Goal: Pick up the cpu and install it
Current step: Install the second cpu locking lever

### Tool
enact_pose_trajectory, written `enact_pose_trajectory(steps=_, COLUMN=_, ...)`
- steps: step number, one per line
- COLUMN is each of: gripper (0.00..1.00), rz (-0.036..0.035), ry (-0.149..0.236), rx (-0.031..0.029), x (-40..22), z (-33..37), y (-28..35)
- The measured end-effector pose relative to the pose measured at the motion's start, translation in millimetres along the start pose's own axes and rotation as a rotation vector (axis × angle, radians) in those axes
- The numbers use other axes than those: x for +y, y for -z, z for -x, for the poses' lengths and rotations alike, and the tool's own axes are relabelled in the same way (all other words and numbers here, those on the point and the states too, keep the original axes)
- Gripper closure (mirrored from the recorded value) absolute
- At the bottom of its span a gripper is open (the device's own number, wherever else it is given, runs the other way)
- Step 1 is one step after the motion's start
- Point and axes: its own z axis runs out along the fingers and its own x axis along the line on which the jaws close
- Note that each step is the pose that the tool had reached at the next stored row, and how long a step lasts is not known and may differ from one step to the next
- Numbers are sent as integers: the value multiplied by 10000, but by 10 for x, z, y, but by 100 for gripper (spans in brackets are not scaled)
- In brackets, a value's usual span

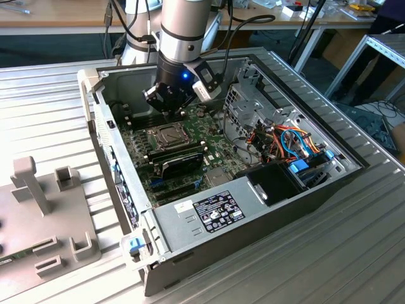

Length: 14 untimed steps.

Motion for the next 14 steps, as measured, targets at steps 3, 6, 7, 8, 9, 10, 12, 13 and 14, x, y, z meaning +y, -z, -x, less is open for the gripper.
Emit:
enact_pose_trajectory(steps=3, gripper=89, rz=3, ry=-1, rx=19, x=0, z=0, y=0)
enact_pose_trajectory(steps=6, gripper=89, rz=7, ry=-2, rx=40, x=0, z=0, y=0)
enact_pose_trajectory(steps=7, gripper=89, rz=8, ry=-3, rx=53, x=0, z=0, y=0)
enact_pose_trajectory(steps=8, gripper=89, rz=9, ry=-3, rx=59, x=0, z=0, y=0)
enact_pose_trajectory(steps=9, gripper=89, rz=10, ry=-4, rx=65, x=0, z=0, y=0)
enact_pose_trajectory(steps=10, gripper=89, rz=12, ry=-4, rx=74, x=0, z=0, y=0)
enact_pose_trajectory(steps=12, gripper=89, rz=14, ry=-5, rx=86, x=0, z=0, y=0)
enact_pose_trajectory(steps=13, gripper=89, rz=15, ry=-5, rx=92, x=0, z=0, y=0)
enact_pose_trajectory(steps=14, gripper=89, rz=17, ry=-4, rx=98, x=0, z=2, y=0)
